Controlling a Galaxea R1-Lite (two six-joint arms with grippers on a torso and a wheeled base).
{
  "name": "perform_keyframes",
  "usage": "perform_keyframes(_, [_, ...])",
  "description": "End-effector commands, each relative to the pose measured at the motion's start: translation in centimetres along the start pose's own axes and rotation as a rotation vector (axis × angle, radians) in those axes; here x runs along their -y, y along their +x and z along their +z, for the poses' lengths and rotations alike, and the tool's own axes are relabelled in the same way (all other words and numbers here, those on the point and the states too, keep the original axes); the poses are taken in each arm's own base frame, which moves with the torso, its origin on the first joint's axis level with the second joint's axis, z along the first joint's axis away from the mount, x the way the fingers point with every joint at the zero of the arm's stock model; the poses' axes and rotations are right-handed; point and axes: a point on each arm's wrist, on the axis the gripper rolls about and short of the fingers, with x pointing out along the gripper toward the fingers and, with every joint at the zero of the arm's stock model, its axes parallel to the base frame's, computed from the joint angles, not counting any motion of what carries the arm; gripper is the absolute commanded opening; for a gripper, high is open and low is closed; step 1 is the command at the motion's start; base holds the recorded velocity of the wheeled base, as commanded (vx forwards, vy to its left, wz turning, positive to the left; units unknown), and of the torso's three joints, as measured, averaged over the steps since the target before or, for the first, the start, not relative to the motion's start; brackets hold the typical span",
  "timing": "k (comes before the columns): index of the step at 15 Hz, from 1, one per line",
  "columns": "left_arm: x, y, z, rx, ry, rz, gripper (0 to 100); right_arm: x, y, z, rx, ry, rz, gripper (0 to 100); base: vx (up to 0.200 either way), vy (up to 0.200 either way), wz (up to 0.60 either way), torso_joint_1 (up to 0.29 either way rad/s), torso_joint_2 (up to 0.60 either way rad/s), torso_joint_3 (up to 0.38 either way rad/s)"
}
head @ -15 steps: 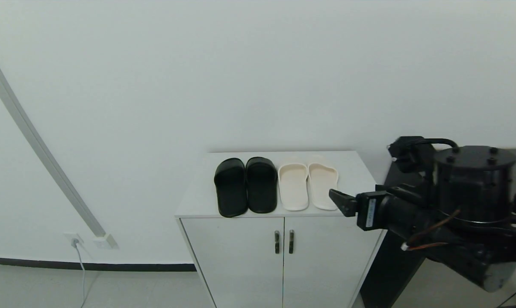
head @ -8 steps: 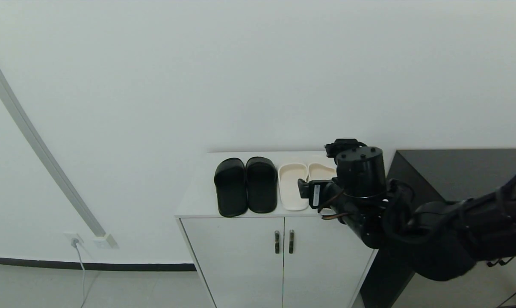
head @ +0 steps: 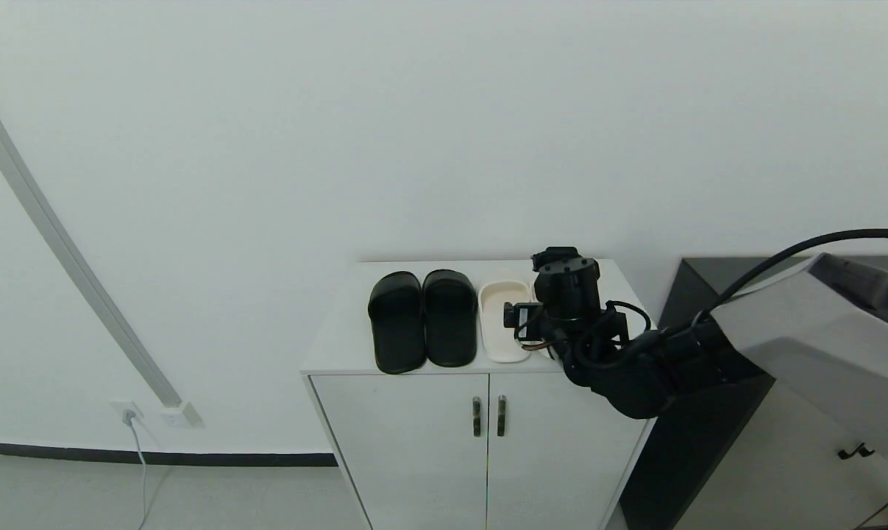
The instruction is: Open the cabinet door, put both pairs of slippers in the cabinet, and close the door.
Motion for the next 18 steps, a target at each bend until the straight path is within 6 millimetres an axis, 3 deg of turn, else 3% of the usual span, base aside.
perform_keyframes(1, [0.0, 0.0, 0.0, 0.001, -0.001, 0.002, 0, -0.3, 2.4, -1.3, -0.005, -0.019, -0.008, 100, 0.0, 0.0, 0.0, 0.0, 0.0, 0.0])
perform_keyframes(6, [0.0, 0.0, 0.0, 0.001, -0.001, 0.002, 0, -0.5, 6.1, -1.9, 0.01, -0.031, -0.034, 100, 0.0, 0.0, 0.0, 0.0, 0.0, 0.0])
perform_keyframes(13, [0.0, 0.0, 0.0, 0.001, -0.001, 0.002, 0, 0.1, 8.7, -1.2, 0.024, -0.014, -0.047, 100, 0.0, 0.0, 0.0, 0.0, 0.0, 0.0])
perform_keyframes(14, [0.0, 0.0, 0.0, 0.001, -0.001, 0.002, 0, 0.2, 8.7, -1.2, 0.023, -0.014, -0.047, 0, 0.0, 0.0, 0.0, 0.0, 0.0, 0.0])
perform_keyframes(18, [0.0, 0.0, 0.0, 0.001, -0.001, 0.002, 0, 0.0, 9.0, -1.1, 0.02, -0.015, -0.046, 0, 0.0, 0.0, 0.0, 0.0, 0.0, 0.0])
